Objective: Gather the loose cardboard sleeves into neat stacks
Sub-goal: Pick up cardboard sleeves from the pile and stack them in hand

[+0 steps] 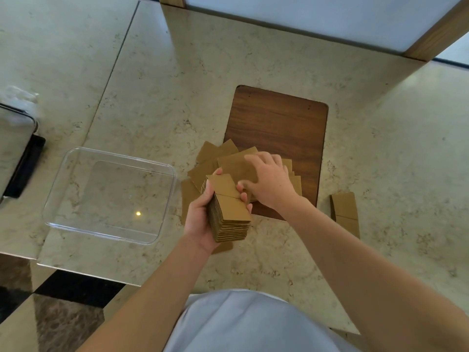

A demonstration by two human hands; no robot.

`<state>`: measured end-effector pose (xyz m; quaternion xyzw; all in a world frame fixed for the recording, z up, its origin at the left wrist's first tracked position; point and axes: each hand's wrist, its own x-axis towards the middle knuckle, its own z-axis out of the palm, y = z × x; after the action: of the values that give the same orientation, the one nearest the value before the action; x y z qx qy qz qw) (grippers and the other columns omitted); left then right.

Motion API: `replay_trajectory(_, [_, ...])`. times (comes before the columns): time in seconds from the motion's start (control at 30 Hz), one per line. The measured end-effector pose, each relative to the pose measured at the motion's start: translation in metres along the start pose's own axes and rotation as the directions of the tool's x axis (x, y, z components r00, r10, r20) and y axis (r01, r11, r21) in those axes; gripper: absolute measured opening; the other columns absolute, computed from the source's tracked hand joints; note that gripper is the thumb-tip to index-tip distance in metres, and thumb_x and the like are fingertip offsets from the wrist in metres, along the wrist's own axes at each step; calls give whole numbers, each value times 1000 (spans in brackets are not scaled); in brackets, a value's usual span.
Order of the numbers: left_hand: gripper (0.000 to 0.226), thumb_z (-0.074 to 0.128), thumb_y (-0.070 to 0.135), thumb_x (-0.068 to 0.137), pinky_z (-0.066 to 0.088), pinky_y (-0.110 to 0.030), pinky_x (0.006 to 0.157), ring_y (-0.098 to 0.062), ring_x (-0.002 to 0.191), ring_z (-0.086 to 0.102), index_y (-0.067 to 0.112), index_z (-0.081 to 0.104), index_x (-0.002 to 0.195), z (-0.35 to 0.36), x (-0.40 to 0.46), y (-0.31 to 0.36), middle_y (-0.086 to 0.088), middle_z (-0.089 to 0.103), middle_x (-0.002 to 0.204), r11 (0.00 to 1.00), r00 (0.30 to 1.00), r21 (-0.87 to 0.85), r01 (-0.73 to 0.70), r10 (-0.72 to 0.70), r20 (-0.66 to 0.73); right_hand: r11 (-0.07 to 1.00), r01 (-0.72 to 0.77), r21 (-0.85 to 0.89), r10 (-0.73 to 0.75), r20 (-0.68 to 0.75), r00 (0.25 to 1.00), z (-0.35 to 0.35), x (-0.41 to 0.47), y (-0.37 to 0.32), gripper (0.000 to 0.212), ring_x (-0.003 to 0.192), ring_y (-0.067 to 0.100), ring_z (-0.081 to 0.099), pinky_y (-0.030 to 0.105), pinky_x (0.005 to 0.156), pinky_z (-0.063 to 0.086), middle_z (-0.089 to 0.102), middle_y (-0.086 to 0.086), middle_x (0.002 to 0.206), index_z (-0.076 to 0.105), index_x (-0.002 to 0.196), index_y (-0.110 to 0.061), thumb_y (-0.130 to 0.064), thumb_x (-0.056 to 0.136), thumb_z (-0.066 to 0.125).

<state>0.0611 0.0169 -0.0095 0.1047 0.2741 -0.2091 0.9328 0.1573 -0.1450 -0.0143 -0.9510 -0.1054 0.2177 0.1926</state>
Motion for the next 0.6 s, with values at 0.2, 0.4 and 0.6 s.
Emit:
replay_trajectory(0.2, [43,65,23,95,47,-64,101,-45,104,65,21,63,139,-10,-4,7,-28,64,121,1000,999,-24,12,-13,-31,965,117,-233,-139,-80,987,15,13,9,54,117,25,44,45,98,37,55,0,124,56,125,-25,-50,81,76])
replay_trajectory(0.4, [48,69,22,91,52,-62,96,-44,98,67,22,64,139,-14,-3,6,-27,66,117,999,995,35,36,-32,-97,954,-129,270,115,68,991,-1,3,13,32,76,4,57,20,60,40,61,-9,94,61,116,-22,-43,93,69])
replay_trajectory(0.6, [56,77,27,85,57,-47,80,-35,88,68,14,60,137,-15,-7,5,-25,68,108,982,976,31,186,-181,-124,604,-358,712,-8,455,890,-46,-17,16,34,39,12,40,21,33,27,64,1,72,70,106,-40,-56,78,81])
